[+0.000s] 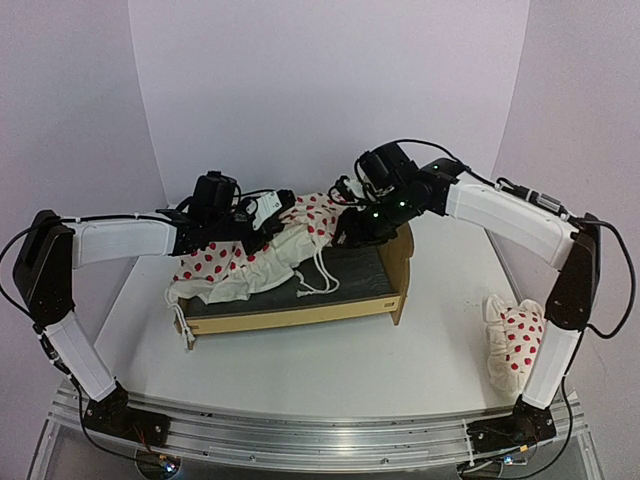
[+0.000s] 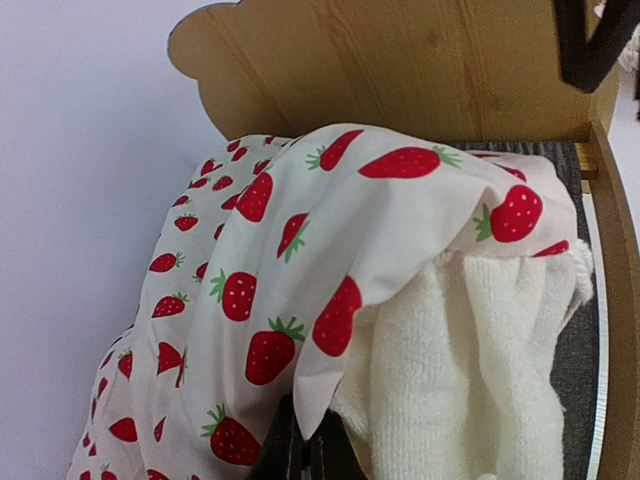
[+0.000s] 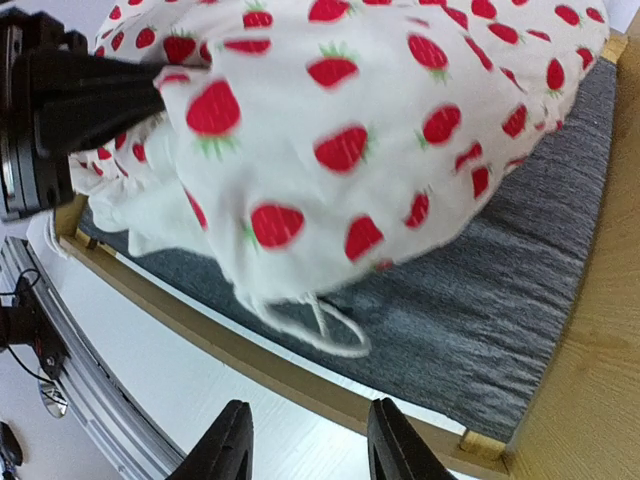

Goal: Set up the pet bed

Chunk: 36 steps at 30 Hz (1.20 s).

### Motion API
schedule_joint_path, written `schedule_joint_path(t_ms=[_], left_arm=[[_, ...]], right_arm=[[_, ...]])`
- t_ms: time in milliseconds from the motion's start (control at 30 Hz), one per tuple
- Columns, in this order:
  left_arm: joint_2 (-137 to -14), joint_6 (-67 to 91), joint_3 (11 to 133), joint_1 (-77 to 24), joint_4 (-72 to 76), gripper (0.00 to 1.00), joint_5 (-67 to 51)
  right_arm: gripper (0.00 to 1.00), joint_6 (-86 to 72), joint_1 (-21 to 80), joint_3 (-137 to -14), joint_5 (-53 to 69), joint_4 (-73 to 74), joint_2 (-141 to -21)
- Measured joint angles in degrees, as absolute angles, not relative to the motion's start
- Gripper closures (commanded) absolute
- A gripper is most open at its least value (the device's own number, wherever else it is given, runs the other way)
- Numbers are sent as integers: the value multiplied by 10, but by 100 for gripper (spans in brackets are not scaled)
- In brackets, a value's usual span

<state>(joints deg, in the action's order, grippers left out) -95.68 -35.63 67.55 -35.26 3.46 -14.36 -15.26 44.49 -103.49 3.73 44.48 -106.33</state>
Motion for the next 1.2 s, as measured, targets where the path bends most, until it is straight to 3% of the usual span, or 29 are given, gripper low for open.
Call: schedule_joint_path(t_ms=[233,533,767,933,1067,1200], left_arm=[[-945,-355,675,-340,46,100,-135],[-945,-355,675,-333,49,100,-134],[-945,-355,675,-329,51,100,-136],[-945,-355,675,-329,51,100,-138],[-945,-354,675,-328,51,100,-139],[-945,-354,675,-327,51,100,-139]], right_arm=[[59,-69,450,-939,44,402,-1015],[60,-36,457,-832,9,250,-1046],[63,-34,457,-822,-12,152,-1084],[71,-32,457,-821,-19,95,-1107],[90,-34,457,-821,-24,61,-1130],[100,-39,457,-810,-31,38,-1135]])
